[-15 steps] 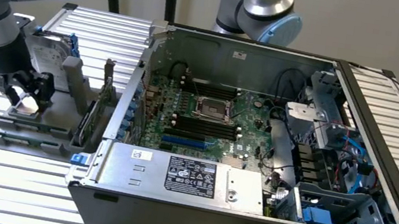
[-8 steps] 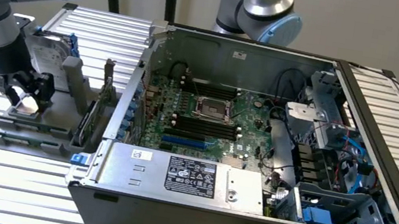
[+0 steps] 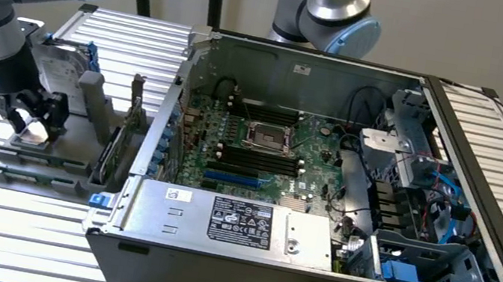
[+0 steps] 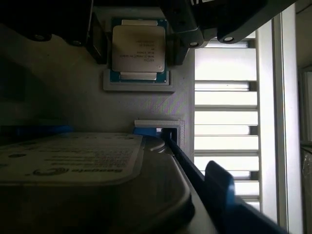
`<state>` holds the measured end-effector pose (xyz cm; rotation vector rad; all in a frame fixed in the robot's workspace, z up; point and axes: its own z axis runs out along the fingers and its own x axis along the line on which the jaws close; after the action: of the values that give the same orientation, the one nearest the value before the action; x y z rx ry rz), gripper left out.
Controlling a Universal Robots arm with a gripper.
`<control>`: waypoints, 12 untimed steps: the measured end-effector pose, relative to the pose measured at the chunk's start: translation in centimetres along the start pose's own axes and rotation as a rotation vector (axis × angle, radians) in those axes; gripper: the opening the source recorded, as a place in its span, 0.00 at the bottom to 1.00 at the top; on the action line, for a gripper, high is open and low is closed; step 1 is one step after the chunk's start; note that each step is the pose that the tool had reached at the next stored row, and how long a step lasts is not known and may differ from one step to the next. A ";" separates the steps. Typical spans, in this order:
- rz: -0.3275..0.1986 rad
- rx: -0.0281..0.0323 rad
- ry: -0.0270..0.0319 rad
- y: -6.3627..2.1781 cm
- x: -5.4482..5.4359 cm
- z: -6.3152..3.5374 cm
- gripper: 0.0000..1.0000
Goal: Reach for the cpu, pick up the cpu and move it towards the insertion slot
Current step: 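Pick up the cpu and move it towards the insertion slot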
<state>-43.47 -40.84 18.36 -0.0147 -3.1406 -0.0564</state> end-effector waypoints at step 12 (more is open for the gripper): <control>0.000 -0.0001 0.0000 0.02 0.0 -0.57 0.55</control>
<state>-43.47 -40.84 18.93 -0.0148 -3.1406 -0.0565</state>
